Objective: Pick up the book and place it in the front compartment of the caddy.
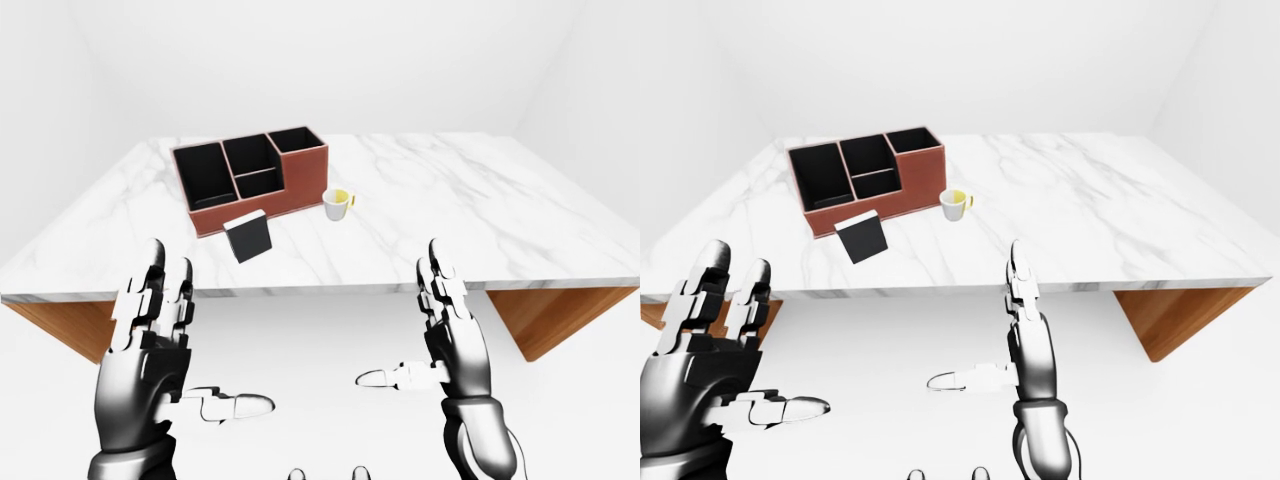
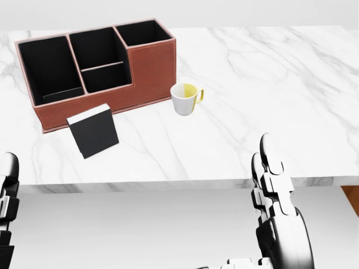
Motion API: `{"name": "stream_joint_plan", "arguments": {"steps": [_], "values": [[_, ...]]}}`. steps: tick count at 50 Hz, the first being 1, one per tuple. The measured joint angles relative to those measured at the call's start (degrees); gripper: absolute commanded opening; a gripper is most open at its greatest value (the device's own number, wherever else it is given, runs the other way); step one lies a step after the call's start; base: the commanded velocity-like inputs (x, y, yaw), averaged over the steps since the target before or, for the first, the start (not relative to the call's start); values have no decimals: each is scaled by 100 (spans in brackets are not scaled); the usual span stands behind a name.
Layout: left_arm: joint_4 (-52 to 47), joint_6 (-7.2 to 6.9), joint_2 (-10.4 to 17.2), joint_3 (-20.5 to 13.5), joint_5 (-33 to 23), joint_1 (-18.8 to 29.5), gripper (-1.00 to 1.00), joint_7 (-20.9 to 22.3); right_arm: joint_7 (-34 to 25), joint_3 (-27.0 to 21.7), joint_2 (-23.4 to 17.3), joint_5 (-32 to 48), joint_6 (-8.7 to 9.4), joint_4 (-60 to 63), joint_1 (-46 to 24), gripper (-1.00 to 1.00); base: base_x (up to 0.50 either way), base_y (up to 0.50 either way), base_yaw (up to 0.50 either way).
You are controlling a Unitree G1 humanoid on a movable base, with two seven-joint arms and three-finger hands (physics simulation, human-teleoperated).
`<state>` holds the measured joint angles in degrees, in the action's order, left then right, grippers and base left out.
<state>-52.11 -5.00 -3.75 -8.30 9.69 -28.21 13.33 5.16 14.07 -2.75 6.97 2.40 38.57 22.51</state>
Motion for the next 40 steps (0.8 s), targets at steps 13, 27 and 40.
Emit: {"name": "stream_joint_plan", "arguments": {"steps": [13, 27, 40], "values": [[-31, 0, -12, -37, 1, -6, 100, 22, -2, -3, 13, 89, -14, -52, -38, 100, 50, -7, 0], [-37, 0, -26, -55, -22, -20, 100, 45, -3, 6, 23, 125, -27, -87, -60, 100, 50, -6, 0], [5, 0, -25, -55, -69, 11, 100, 12, 1, 17, 22, 146, -32, -105, -66, 100, 50, -4, 0]]}}
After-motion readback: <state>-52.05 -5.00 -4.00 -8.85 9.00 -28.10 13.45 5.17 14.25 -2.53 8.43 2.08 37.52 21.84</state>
